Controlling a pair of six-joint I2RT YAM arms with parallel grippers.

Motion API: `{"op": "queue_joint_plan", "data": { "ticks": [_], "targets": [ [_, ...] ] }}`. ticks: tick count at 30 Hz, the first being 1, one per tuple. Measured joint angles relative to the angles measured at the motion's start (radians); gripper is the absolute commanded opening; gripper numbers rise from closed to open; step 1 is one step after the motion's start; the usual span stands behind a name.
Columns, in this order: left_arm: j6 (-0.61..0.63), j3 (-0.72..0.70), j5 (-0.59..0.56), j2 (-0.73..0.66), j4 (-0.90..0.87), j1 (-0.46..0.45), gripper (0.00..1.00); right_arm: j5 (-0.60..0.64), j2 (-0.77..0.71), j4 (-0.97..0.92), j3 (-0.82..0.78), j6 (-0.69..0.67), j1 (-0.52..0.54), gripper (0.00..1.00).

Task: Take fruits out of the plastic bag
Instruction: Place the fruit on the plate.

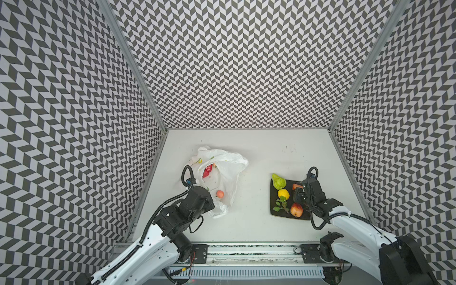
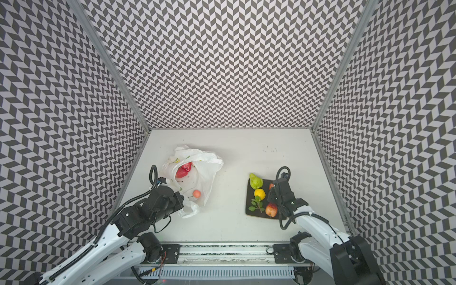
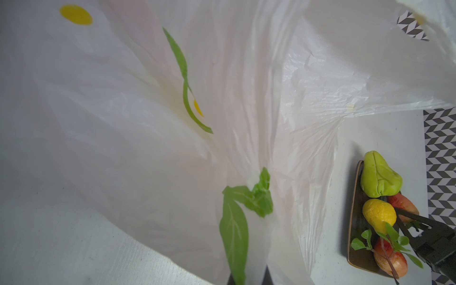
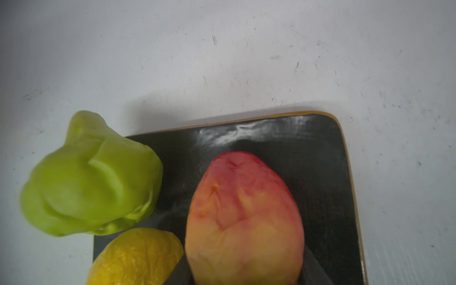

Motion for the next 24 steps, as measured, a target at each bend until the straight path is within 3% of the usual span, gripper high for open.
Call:
{"op": "queue_joint_plan", "data": {
  "ticks": [13,19,24],
  "targets": [
    [0.0,0.0,0.0,0.0,0.0,0.0,0.0,-0.019,0.034,-0.056,0.079,-0.012,-0.014,0.79],
    [0.0,0.0,-0.001,-0.001,0.0,0.0,0.0,0.02,-0.111,-0.146,0.153,-0.033,-0.014,0.79],
    [0.0,0.0,0.0,-0.001,0.0,0.0,0.0,-0.019,-0.196,-0.158,0.241,-0.1,-0.014,0.71]
  ]
}}
